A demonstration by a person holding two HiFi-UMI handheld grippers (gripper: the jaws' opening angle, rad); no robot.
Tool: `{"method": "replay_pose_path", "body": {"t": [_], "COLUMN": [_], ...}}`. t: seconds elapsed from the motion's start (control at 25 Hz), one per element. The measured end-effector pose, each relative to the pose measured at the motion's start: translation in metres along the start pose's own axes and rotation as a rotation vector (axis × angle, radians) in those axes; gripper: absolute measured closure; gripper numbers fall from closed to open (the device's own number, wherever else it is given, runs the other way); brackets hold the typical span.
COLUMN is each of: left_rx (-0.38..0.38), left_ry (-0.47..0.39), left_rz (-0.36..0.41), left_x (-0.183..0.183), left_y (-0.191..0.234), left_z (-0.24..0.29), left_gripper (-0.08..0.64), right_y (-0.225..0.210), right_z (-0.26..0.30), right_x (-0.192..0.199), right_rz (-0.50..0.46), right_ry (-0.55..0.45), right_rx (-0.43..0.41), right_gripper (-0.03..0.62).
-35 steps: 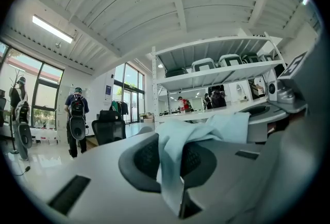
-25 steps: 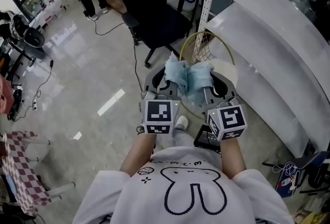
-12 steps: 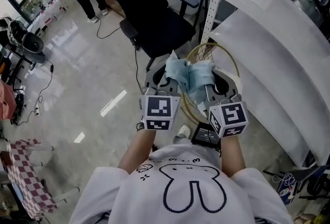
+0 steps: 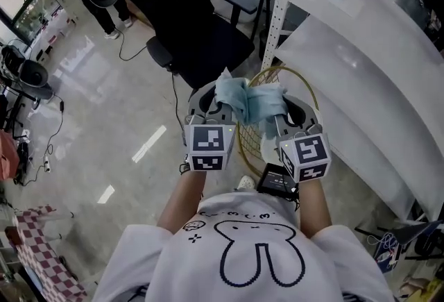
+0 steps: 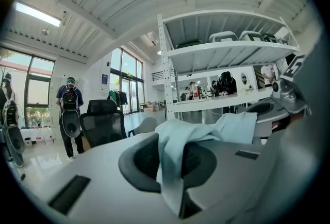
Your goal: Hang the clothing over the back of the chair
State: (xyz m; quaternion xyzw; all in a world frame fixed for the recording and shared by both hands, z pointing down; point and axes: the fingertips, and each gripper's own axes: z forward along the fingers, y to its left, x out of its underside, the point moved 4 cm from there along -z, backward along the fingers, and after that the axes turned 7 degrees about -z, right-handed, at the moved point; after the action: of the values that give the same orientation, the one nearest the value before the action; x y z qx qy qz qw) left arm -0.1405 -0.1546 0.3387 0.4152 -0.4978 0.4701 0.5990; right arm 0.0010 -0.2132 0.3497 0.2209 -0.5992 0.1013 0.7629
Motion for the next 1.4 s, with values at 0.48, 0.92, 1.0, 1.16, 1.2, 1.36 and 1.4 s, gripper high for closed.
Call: {"method": "replay_pose_path", "body": {"t": [0.48,0.92,1.0,1.16,1.2,1.36,1.4], "left_rx": [0.089,0.232,0.259,0.303,0.314,0.367,0.379], "left_ry": [0.055,0.127,0.137,0.159,0.165,0.186,0.191], "left_rz": [0.024,0.069,0.071,0.065,0.063,0.062,0.062], "left_x": [0.002,0.013,0.018,0.031,0.035,0.050,0.053], "left_y": [0.022,0.052,0.055,0.063,0.064,0.062,0.060], "left_z": [0.067,0.117,0.128,0.148,0.152,0.171,0.175], "left_gripper": [0.520,0.520,0.520,0.520,0.520,0.520,0.520], "right_y": [-0.025,-0.027,-0.030,-0.030,-0.028,-0.021,-0.020], "right_z": [0.048,0.094,0.101,0.114,0.117,0.128,0.130], "right_x": [0.037,0.074,0.086,0.115,0.123,0.158,0.166], "right_rz": [-0.009,0.023,0.033,0.078,0.091,0.144,0.158], "right_ry": [0.149,0.332,0.366,0.435,0.453,0.522,0.539], "right_rx": [0.009,0.021,0.031,0.053,0.052,0.046,0.048], "right_gripper": [0.560,0.559,0.558,0.558,0.558,0.554,0.549]}}
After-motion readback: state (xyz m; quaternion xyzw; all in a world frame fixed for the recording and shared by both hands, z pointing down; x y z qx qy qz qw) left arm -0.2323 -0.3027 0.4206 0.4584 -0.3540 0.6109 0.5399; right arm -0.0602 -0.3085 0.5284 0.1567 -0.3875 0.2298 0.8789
